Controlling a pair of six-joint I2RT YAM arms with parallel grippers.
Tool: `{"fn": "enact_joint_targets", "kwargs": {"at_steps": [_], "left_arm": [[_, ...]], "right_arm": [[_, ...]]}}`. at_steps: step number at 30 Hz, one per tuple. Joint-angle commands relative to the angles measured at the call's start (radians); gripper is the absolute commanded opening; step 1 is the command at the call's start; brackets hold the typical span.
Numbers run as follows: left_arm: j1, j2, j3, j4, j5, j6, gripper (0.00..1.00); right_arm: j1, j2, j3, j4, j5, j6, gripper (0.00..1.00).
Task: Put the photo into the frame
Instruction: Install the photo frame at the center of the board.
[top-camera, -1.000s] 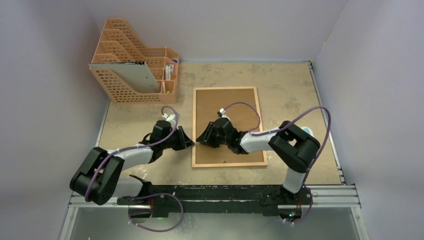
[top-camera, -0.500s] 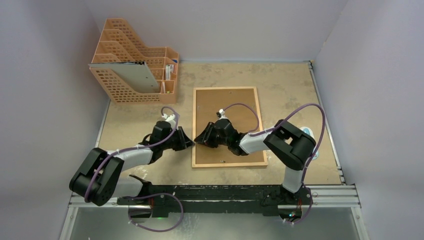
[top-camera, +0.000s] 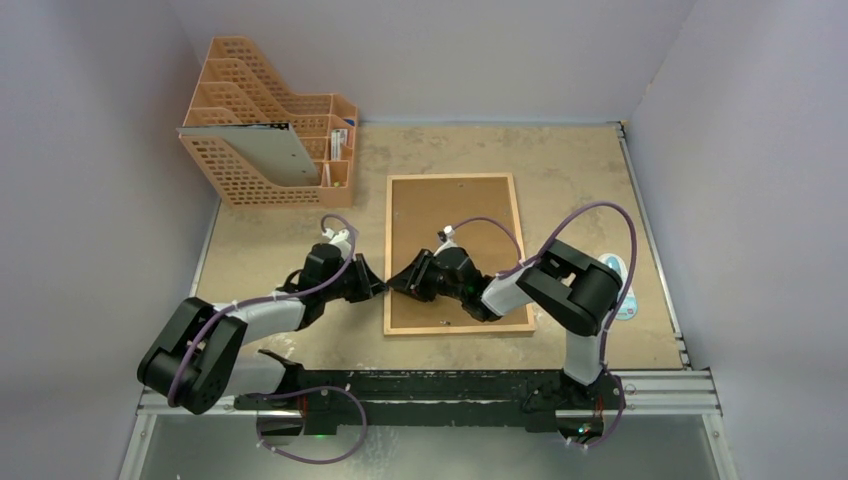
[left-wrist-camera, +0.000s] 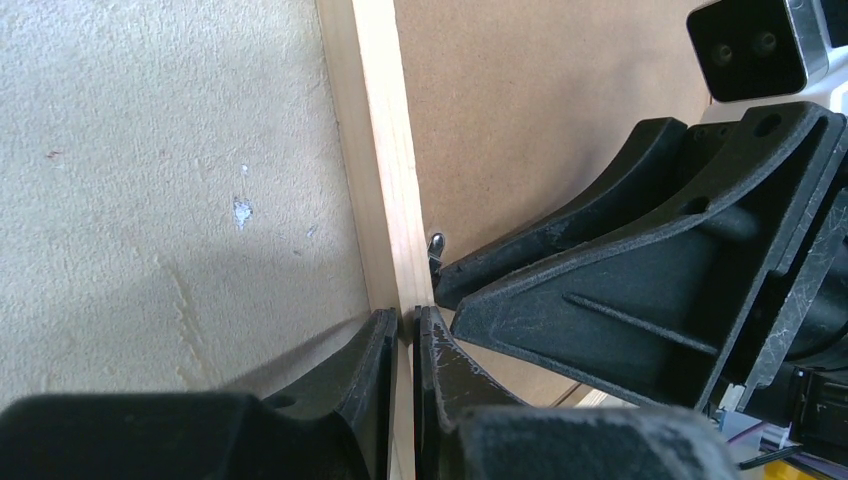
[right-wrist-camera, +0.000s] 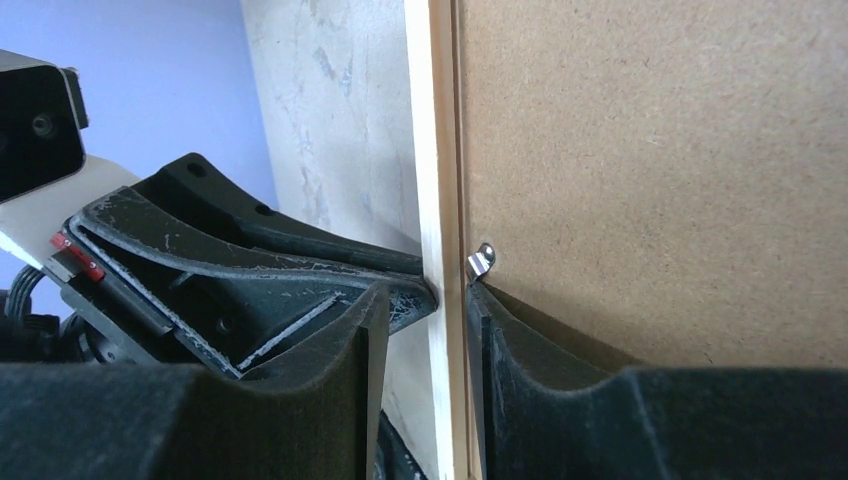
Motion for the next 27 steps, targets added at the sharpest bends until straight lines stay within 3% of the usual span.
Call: {"fn": "enact_joint_targets", "kwargs": {"at_steps": [1,11,20,27], "left_arm": [[-0.019,0.003,-0.04,-0.094,0.042,-0.013,0.0],[-0.019,-0.018,-0.046,-0.111,0.037,-0.014,0.0],[-0.019,-0.038,-0.043,-0.12,0.03,-0.023,0.0],[-0.019,-0.035,-0.033,-0.129,0.039,-0.014,0.1]], "right_arm": [[0.013,0.04,-0.025,0.068,0.0,0.046,0.38],[0.013,0.047,0.004,0.014,0.074,0.025,0.4],[0.016,-0.179,-0.067,-0.111,0.172,-0.006,0.41],[0.02,-0.084,-0.038,-0.082,0.119,0.003,0.36]]}}
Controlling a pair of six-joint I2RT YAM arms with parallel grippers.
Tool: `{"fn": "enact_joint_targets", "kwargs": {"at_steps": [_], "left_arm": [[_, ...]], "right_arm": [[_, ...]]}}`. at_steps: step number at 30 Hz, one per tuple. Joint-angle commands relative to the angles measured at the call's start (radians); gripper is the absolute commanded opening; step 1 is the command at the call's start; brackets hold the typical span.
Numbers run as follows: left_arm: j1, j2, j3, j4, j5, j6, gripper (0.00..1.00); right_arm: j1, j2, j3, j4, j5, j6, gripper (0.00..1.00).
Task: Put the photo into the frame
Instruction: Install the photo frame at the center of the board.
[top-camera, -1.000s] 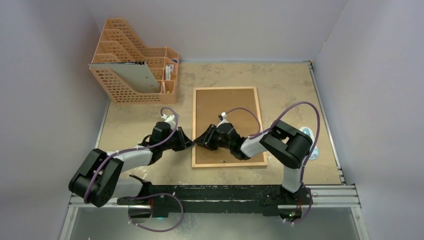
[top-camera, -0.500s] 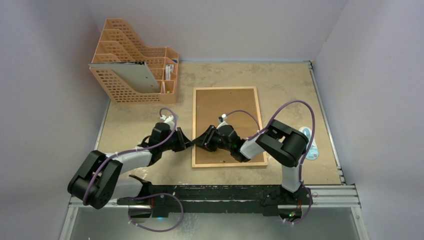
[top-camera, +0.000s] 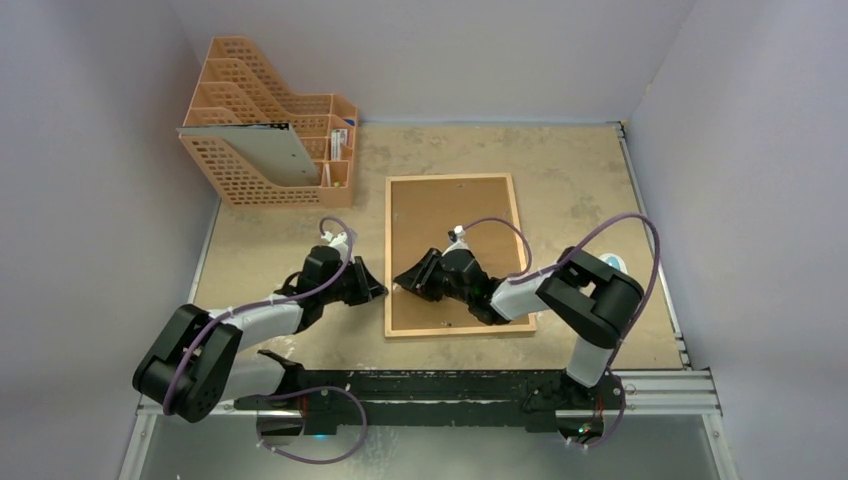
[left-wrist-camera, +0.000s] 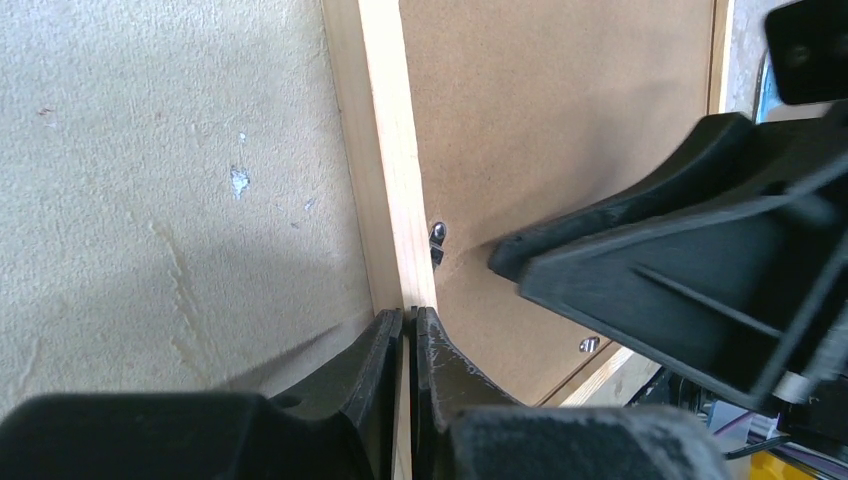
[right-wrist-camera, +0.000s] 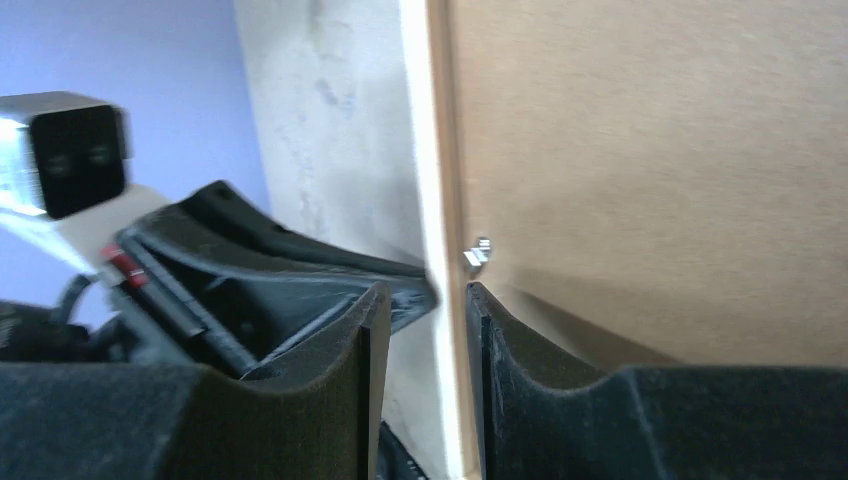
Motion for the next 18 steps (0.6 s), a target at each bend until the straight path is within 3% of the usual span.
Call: {"fn": "enact_joint_targets", "kwargs": {"at_steps": [1,18], "left_arm": [[-0.014,0.009,-0.019,-0.092,0.04,0.009,0.1],[-0.014,0.023,-0.021,-0.074,0.063,0.009,0.01]], "right_arm": [[0.01,0.064,0.023,-0.017,0.009,-0.006,0.35],[0.013,0.176,0.03,0.108,-0.004,0.022,0.23]]}}
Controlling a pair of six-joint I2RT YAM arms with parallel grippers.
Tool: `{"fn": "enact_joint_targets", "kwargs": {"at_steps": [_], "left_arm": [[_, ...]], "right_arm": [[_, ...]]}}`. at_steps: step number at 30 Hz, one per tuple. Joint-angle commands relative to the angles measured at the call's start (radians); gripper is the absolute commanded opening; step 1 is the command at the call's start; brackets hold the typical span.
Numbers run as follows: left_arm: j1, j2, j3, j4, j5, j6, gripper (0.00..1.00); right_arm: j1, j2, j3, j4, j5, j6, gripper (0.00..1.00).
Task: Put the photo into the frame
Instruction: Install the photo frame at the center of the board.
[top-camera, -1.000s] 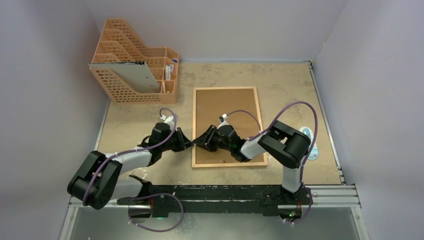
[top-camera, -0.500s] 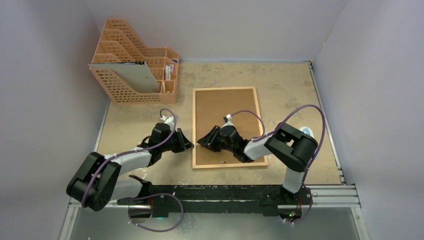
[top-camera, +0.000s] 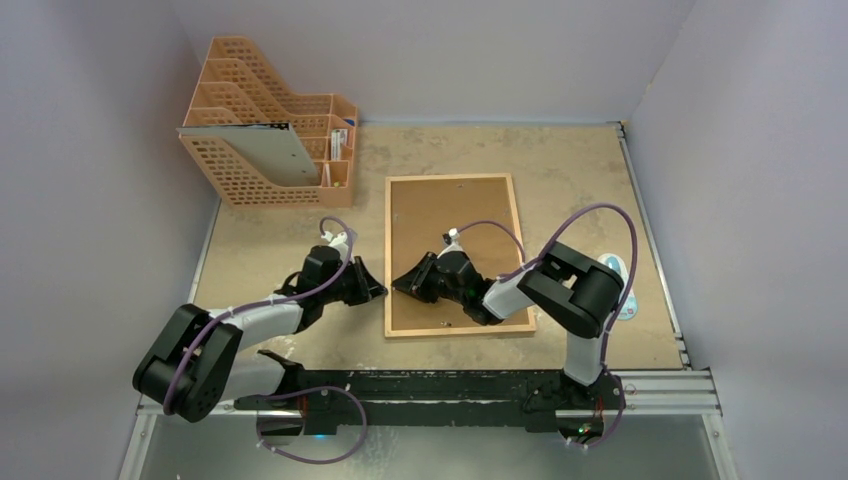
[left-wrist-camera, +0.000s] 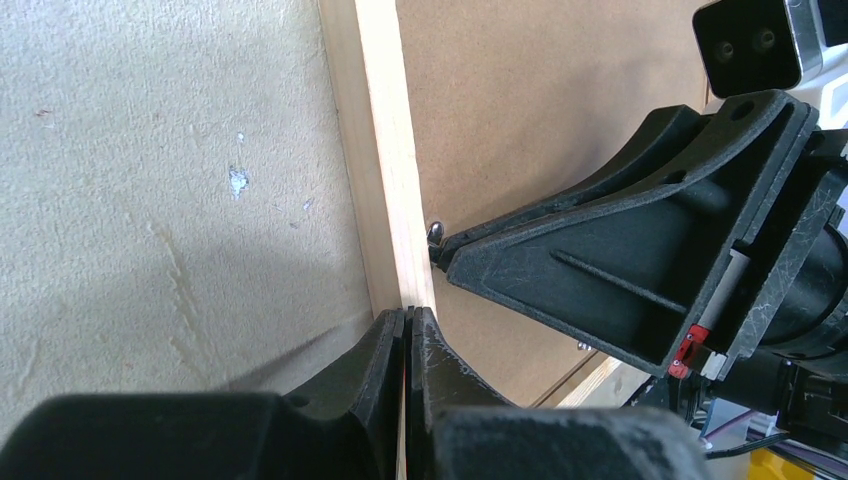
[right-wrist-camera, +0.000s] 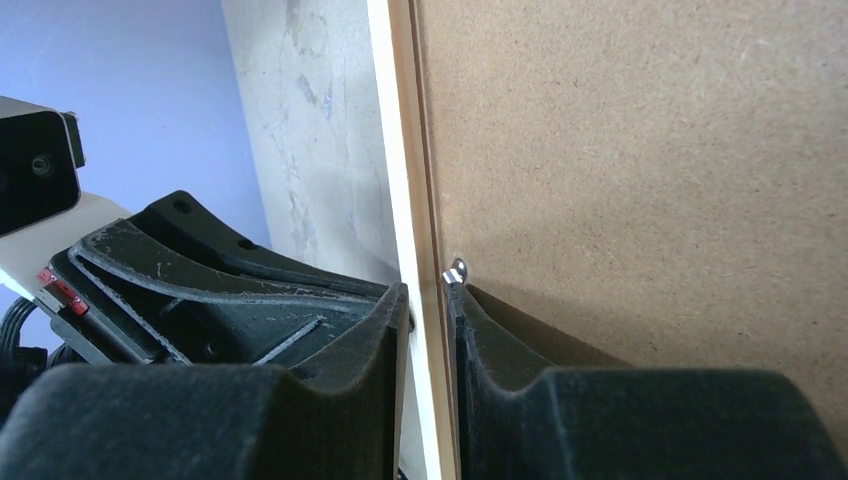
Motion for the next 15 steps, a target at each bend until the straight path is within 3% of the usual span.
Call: {"fn": "enact_joint_targets", "kwargs": {"at_steps": [1,15], "left_arm": [[-0.014,0.021,-0.024,-0.071,0.055,0.007,0.0],[-0.014,0.062,-0.053,-0.004,0.074,-0.014,0.0]], "right_arm": [[0.009,0.049,-0.008,0.048,0.026,0.015,0.23],[0.022,0.084,-0.103,0.394,-0.042,0.142,0.21]]}}
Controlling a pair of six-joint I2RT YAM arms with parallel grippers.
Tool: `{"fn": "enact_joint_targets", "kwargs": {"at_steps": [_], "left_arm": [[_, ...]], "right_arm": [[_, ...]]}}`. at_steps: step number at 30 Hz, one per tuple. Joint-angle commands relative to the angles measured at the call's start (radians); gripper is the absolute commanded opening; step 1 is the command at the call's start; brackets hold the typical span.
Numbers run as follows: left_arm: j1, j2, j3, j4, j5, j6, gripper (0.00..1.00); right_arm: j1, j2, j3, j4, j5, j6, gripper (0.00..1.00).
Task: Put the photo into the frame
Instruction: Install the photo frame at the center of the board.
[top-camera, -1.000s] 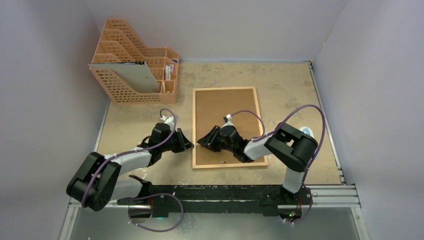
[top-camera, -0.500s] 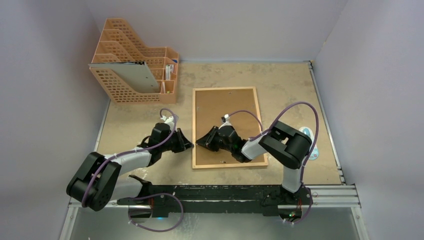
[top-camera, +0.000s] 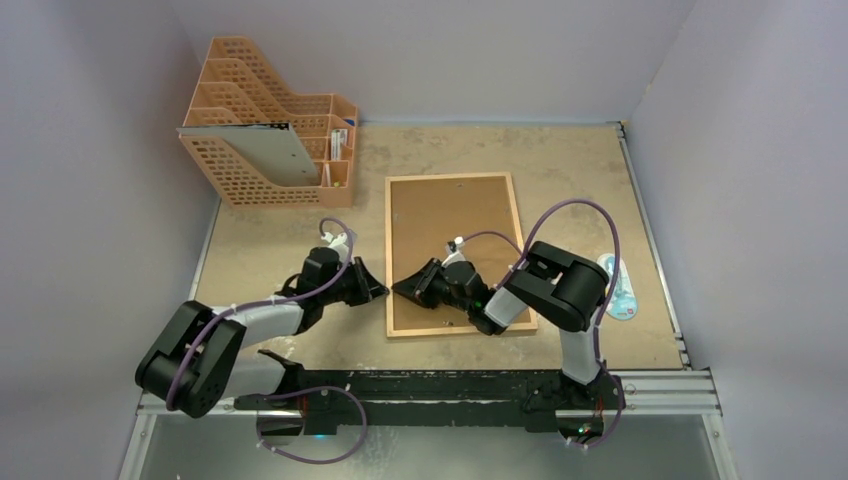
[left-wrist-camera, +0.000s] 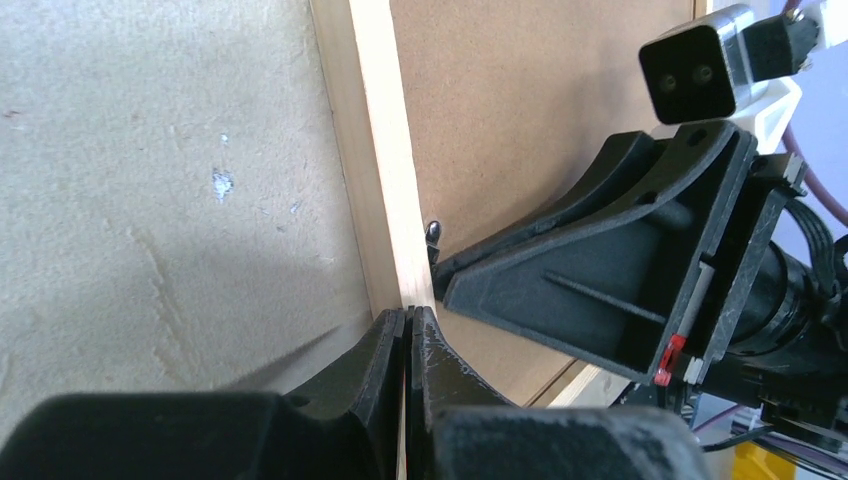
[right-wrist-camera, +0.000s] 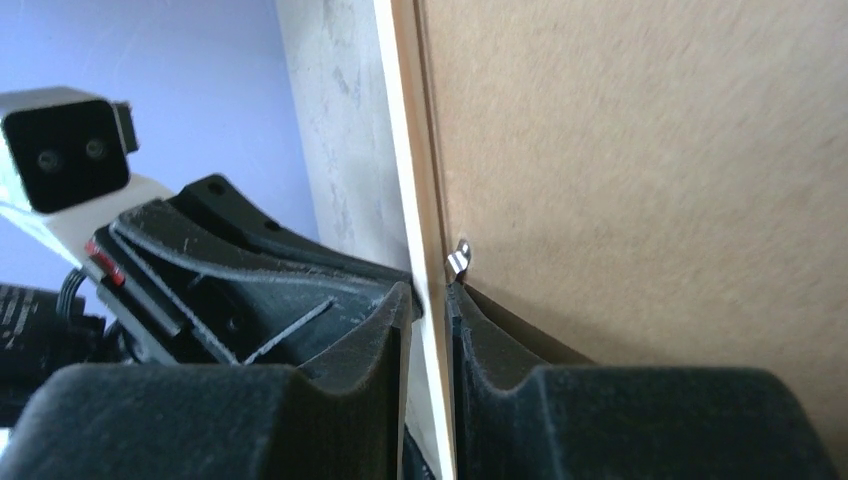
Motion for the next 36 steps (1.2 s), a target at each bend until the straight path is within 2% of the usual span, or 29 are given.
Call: {"fn": "enact_joint_targets", "kwargs": {"at_steps": [1,5,9,14,17,22,26,29,36], "left_arm": [[-0.02,0.048,-0.031,-0.066,0.053,0.0,0.01],[-0.02,0.047,-0.023,-0.081,0.039,0.008,0.03],[-0.02,0.022,-0.012,-0.119,0.018,0.015,0.04],[-0.02,-0.018,-0.002,-0.157,-0.009,0.02,0.14],[-0.02,-0.024,0.002,-0.158,-0.007,0.022,0.2],[-0.02,-0.015,-0.002,-0.133,0.016,0.02,0.27],[-0.02,0.003,-0.003,-0.117,0.026,0.019,0.27],[-0.019,0.018,-0.003,-0.107,0.031,0.019,0.22],[-0.02,0.036,-0.007,-0.088,0.041,0.014,0.11]], "right_arm": [[0.02,0.001,-0.036,0.174,-0.041,0.058,0.21],[0.02,-0.028,-0.055,0.24,-0.039,0.072,0.22],[0.02,-0.104,-0.053,0.073,0.018,0.041,0.21],[0.018,-0.188,-0.011,-0.199,0.142,0.003,0.29],[0.019,-0.183,0.014,-0.267,0.148,-0.011,0.35],[0.021,-0.159,0.036,-0.304,0.137,-0.017,0.36],[0.022,-0.141,0.058,-0.322,0.133,-0.028,0.29],[0.022,-0.107,0.076,-0.317,0.121,-0.027,0.25],[0.022,-0.053,0.087,-0.26,0.11,0.001,0.24]]}}
